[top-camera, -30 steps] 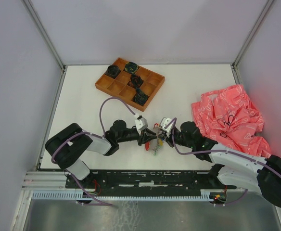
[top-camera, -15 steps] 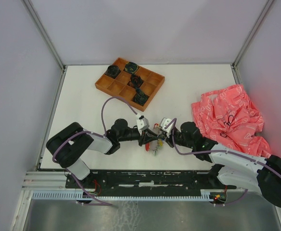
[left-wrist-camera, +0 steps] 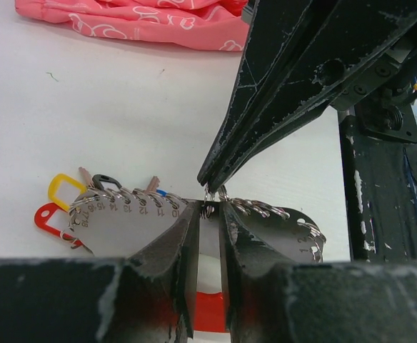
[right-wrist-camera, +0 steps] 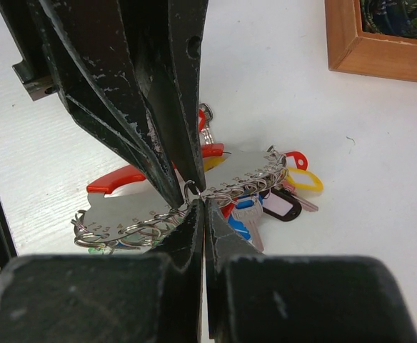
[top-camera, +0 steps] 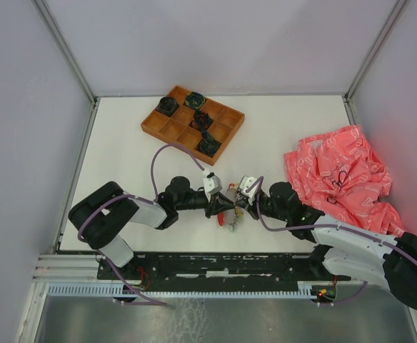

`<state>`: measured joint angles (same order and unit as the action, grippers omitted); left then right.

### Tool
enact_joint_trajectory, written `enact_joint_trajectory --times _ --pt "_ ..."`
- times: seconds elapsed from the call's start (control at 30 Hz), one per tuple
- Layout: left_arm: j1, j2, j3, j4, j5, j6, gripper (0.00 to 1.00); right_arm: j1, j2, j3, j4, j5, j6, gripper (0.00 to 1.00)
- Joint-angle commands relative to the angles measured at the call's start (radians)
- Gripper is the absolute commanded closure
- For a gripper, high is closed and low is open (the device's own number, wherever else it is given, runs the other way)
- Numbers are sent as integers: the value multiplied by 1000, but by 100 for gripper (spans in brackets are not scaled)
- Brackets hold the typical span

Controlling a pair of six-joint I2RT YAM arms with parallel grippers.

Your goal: Put the keys on the keyring

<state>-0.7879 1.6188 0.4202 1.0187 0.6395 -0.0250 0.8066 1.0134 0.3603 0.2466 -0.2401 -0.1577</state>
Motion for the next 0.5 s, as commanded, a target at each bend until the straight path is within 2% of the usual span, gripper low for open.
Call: enact_joint_trajectory --times 0.0,0.27,0.4,0.47 --pt "-6 1 34 15 36 16 79 -3 -22 5 99 -26 1 99" --pt "-7 0 40 1 36 20 97 -2 -35 5 95 -36 1 99" --pt "-6 -33 37 -14 9 26 97 -3 -73 10 75 -27 4 96" --pt "-6 -60 38 -22 -11 27 97 -3 -105 20 55 -15 4 88"
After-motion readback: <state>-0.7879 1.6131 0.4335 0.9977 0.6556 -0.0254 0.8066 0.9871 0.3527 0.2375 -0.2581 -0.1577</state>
